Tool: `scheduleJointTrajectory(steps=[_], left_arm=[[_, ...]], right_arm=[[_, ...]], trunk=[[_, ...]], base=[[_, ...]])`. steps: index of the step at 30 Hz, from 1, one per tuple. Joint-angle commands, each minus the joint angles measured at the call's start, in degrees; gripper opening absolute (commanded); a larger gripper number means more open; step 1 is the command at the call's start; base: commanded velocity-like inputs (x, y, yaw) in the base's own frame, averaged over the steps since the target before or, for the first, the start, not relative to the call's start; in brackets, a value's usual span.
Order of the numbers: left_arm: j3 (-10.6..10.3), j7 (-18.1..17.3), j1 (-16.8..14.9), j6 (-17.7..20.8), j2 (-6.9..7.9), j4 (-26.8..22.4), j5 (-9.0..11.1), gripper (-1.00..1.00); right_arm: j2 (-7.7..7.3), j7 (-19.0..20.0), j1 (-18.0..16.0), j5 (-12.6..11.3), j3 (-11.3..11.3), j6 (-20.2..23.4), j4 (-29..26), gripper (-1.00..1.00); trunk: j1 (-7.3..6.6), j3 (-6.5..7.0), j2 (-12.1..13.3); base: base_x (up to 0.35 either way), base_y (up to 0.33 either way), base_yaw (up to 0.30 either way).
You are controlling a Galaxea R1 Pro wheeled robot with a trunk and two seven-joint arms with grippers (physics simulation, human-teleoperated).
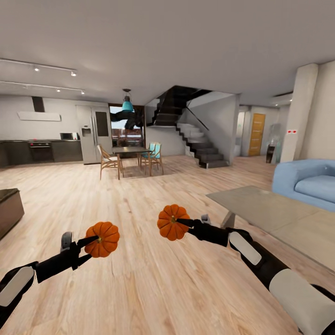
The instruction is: Place each of the two pumpkins and all three candles from the living room inside a cabinet in the living room (use any cabinet), then make sure every cabinet is closed, and position the cauldron so it is next to a table in the living room.
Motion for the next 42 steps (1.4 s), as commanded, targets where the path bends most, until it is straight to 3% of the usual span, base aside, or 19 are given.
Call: scheduleJointTrajectory(steps=[1,12,23,32,42], left_arm=[[-0.12,-0.09,-0.09,0.44,0.04,0.04,0.98,-1.00],[-0.13,-0.09,-0.10,0.44,0.03,-0.05,0.98,-1.00],[-0.13,-0.09,-0.10,0.44,0.00,-0.05,0.98,-1.00],[-0.13,-0.09,-0.09,0.39,0.03,-0.05,0.94,-1.00],[-0.18,-0.05,-0.10,0.42,0.00,-0.05,0.73,-1.00]], right_arm=[[-0.07,-0.10,-0.07,-0.80,0.09,0.25,-0.07,-1.00],[-0.07,-0.10,-0.07,-0.80,0.09,0.25,-0.07,-1.00],[-0.07,-0.10,-0.07,-0.80,0.09,0.25,-0.07,-1.00],[-0.05,-0.02,-0.07,-0.80,0.07,0.23,-0.07,-1.00],[0.02,0.07,-0.07,-0.80,-0.05,0.19,-0.07,-1.00]], trunk=[[0.01,-0.08,-0.04],[0.01,-0.34,-0.04],[0.01,-0.61,-0.04],[0.01,-0.83,-0.04],[0.01,-0.85,-0.04]], base=[[0.285,0.032,0.279],[0.204,0.004,0.279],[0.022,-0.044,0.279],[-0.041,-0.233,0.255],[-0.014,-0.272,0.026]])
